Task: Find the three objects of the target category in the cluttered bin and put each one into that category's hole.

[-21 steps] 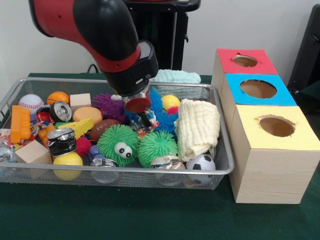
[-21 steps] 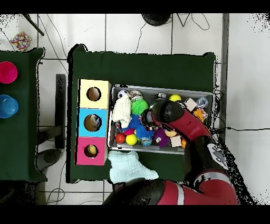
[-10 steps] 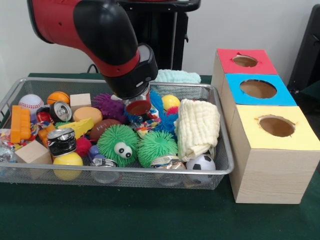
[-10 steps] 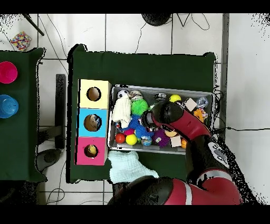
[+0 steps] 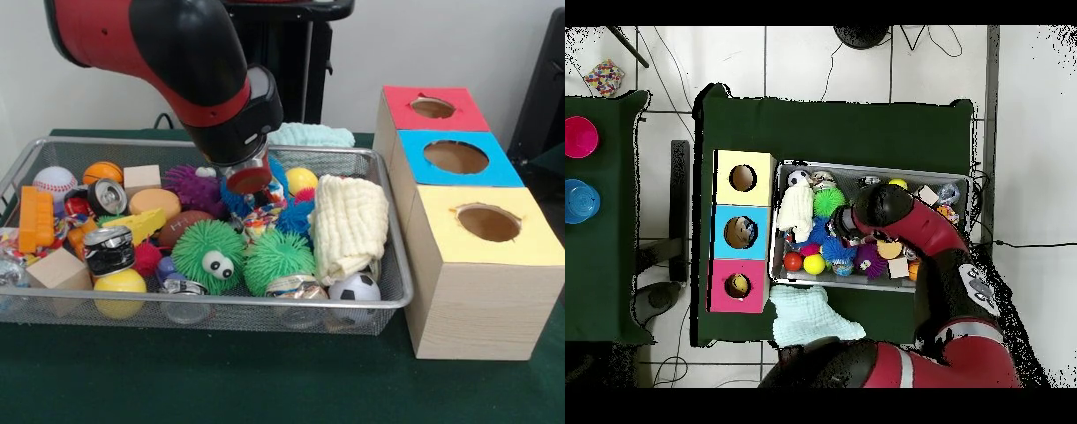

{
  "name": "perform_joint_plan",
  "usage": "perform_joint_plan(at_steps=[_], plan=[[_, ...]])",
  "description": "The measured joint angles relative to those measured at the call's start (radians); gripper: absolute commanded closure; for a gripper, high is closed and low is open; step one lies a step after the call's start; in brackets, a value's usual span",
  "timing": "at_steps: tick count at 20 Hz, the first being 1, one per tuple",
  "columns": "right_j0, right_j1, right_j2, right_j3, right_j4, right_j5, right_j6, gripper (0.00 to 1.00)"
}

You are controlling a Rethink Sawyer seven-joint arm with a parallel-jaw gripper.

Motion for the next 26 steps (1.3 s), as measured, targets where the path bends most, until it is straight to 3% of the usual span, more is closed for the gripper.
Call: perform_joint_plan(at_steps=[4,6,14,19,26], plan=[[0.025,-0.006,-0.018,-0.074,-0.024,0.140,0.000,1.00],[0.046,-0.013,-0.033,-0.152,-0.050,0.278,0.000,1.00],[0.094,-0.018,-0.073,-0.340,-0.096,0.517,0.000,1.00],[0.135,-0.026,-0.107,-0.402,-0.099,0.560,0.000,1.00],[0.162,-0.043,-0.119,-0.401,-0.042,0.560,0.000,1.00]])
